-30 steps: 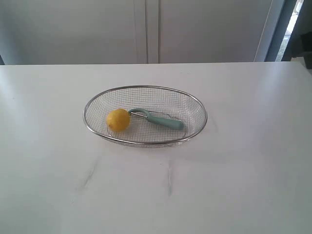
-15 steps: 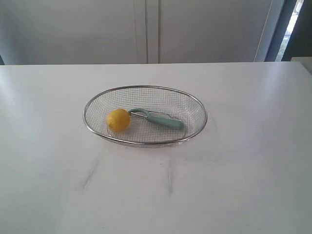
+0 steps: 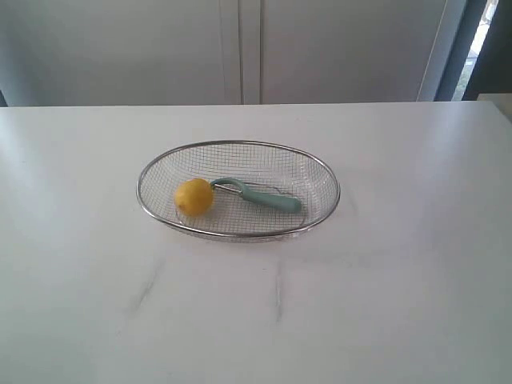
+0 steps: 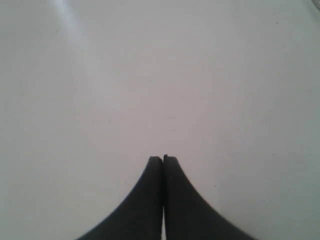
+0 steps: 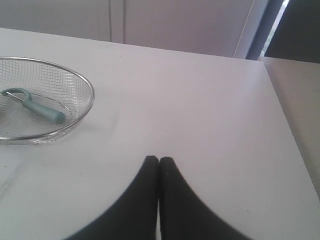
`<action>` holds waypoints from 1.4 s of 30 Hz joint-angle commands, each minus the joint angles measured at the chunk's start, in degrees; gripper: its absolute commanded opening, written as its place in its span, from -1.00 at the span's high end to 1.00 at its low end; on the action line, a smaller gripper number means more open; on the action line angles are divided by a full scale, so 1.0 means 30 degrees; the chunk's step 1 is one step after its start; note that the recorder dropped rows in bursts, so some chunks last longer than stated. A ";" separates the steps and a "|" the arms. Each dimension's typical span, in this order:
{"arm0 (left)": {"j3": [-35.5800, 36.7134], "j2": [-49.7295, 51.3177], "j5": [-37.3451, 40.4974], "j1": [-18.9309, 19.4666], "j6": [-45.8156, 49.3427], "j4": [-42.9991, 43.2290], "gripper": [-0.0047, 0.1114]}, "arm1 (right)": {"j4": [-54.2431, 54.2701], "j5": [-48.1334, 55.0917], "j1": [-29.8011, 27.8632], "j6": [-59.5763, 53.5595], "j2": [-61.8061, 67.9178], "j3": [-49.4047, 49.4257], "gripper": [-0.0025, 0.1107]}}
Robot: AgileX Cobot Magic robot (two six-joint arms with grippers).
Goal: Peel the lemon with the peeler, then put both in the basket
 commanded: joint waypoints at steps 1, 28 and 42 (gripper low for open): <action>0.0177 -0.0094 0.0316 0.0076 -0.0067 -0.0033 0.92 | -0.0029 -0.0398 -0.1062 -0.0023 -0.1833 0.1600 0.96; 0.0177 -0.0094 0.0281 0.0076 -0.0067 -0.0033 0.92 | -0.0034 -0.2833 -0.3048 0.0067 -0.6395 0.5545 0.96; 0.0177 -0.0094 0.0281 0.0076 -0.0067 -0.0033 0.92 | -0.0956 -0.2838 -0.3048 0.1710 -0.6395 0.5545 0.96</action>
